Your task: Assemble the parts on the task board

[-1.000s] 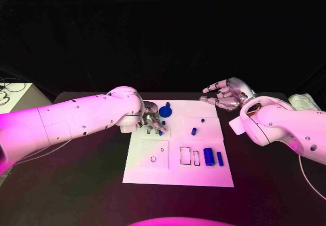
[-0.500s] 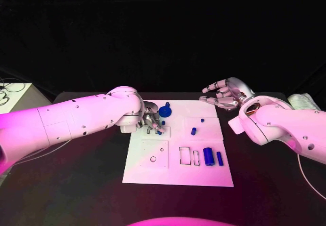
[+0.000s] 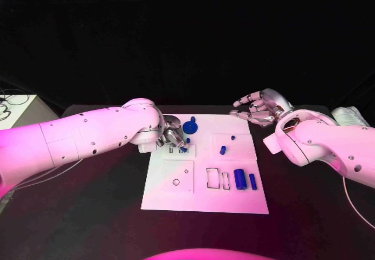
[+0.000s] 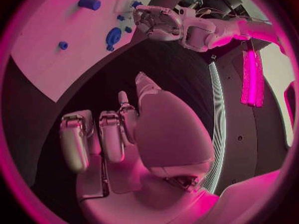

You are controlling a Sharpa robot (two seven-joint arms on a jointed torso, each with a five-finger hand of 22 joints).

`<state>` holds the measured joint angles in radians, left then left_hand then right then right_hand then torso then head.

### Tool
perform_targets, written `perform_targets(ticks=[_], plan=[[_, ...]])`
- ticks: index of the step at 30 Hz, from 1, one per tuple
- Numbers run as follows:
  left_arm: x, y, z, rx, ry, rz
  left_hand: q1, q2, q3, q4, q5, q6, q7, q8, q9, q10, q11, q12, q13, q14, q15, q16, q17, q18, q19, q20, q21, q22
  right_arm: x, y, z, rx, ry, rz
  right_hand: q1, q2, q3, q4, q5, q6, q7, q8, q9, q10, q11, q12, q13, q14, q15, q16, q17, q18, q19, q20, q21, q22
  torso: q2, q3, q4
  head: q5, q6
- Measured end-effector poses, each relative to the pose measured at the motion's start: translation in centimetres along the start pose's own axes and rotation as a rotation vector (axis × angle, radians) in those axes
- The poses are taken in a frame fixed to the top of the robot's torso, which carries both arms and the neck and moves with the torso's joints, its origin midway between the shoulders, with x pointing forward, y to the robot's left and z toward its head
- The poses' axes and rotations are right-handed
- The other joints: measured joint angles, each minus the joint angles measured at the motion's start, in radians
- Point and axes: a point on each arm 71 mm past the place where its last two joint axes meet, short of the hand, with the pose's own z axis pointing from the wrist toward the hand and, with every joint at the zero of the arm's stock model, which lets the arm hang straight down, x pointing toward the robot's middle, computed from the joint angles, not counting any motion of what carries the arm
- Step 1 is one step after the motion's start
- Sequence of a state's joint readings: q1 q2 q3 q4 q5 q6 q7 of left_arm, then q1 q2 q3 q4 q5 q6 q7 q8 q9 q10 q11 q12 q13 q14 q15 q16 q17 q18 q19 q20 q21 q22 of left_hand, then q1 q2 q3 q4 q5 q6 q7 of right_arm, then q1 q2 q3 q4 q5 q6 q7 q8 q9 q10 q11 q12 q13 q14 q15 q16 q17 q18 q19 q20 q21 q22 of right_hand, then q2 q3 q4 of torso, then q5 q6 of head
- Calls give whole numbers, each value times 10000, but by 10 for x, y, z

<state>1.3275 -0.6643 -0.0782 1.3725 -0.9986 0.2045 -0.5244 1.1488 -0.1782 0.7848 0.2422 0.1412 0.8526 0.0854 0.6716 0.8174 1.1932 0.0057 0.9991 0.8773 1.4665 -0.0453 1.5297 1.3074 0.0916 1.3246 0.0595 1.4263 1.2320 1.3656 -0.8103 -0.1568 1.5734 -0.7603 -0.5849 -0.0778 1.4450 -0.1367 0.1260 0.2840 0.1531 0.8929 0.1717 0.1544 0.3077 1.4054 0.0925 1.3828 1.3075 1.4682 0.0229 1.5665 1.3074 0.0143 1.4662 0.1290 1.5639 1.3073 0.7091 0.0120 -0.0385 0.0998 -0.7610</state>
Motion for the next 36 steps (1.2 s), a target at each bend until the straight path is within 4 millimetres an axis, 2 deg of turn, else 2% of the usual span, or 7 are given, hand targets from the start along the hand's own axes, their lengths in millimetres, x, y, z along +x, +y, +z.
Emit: perform_targets(ticks=[6, 10, 15, 22, 24, 25, 36], plan=[[-2, 5, -2, -21, -187, -394, -491, -170, 125, -455, 1031, 115, -59, 55, 435, 306, -97, 212, 244, -13, -87, 214, 0, -161, 232, -92, 168, 330, 0, -1, 0, 48, 25, -13, 0, 0, 0, 0, 0, 0, 0, 0, 0, 0, 0, 0, 0, 0, 0, 0, 0, 0, 0, 0, -40, 0, -1, 0, 12, -12, -21], [-4, 7, -3, -46, -305, -565, -666, -282, 39, -541, 1917, 280, -88, 55, 613, 536, -185, 340, 412, 2, -173, 329, 0, -161, 412, -157, 264, 565, 0, -2, 0, 74, 41, -19, 0, 0, 0, 0, 0, 0, 0, 0, 0, 0, 0, 0, -1, 0, 0, 0, 0, 0, 0, 0, -39, 0, -3, 2, 19, -4, -38], [-5, 7, -2, -55, -493, -588, -807, -406, -79, -659, 2638, 438, -138, 55, 701, 746, -247, 474, 565, -34, -208, 378, 0, -158, 570, -199, 378, 754, 0, -3, 0, 95, 67, -21, 0, 0, 0, 0, 39, 0, 0, 0, 0, 0, 0, 0, -1, 0, 0, 0, 0, 0, 0, 0, -39, 8, -4, 6, 20, 23, -68], [-5, 8, 0, -167, -954, -335, -912, -511, -135, -715, 3191, 575, -178, 55, 787, 974, -307, 734, 897, 4, -246, 378, -1, -159, 694, -234, 424, 763, 0, -3, 0, 131, 95, -13, 0, 0, 0, 0, 77, -30, 30, 0, -1, 0, 0, 0, -1, 0, 0, 0, 0, 0, 0, 0, -39, 7, -12, 5, 19, 64, -98], [-3, 8, 0, -206, -1125, -236, -912, -511, -136, -715, 3193, 575, -178, 54, 788, 974, -306, 773, 921, -14, -265, 378, -1, -171, 691, -237, 466, 763, 0, -3, 0, 141, 102, -9, 0, 0, 0, 0, 77, -30, 30, 0, -1, 0, 0, 0, -1, 0, 0, 0, 0, 0, 0, 0, -39, 7, -13, 4, 15, 71, -100], [-3, 8, 1, -213, -1202, -195, -912, -511, -135, -715, 3200, 575, -178, 54, 788, 974, -306, 773, 930, -30, -281, 378, -1, -317, 691, -237, 468, 763, 0, -3, 0, 144, 105, -8, 0, 0, 0, 0, 77, -30, 30, 0, -1, 0, 0, 0, -2, 0, 0, 0, 0, 1, 0, 0, -39, 7, -12, 3, 14, 72, -100], [5, 7, 0, -150, -1943, 150, -952, -551, -163, -743, 3275, 614, -214, 44, 805, 1046, -307, 822, 972, 0, -312, 378, -1, -314, 781, -256, 512, 761, 0, -4, 0, 182, 145, 8, -30, 29, 0, 0, 77, -30, 30, 0, -1, 0, 0, 0, -2, 0, 0, 0, 0, 0, 0, 0, -39, 6, -3, -3, 5, 92, -123]])
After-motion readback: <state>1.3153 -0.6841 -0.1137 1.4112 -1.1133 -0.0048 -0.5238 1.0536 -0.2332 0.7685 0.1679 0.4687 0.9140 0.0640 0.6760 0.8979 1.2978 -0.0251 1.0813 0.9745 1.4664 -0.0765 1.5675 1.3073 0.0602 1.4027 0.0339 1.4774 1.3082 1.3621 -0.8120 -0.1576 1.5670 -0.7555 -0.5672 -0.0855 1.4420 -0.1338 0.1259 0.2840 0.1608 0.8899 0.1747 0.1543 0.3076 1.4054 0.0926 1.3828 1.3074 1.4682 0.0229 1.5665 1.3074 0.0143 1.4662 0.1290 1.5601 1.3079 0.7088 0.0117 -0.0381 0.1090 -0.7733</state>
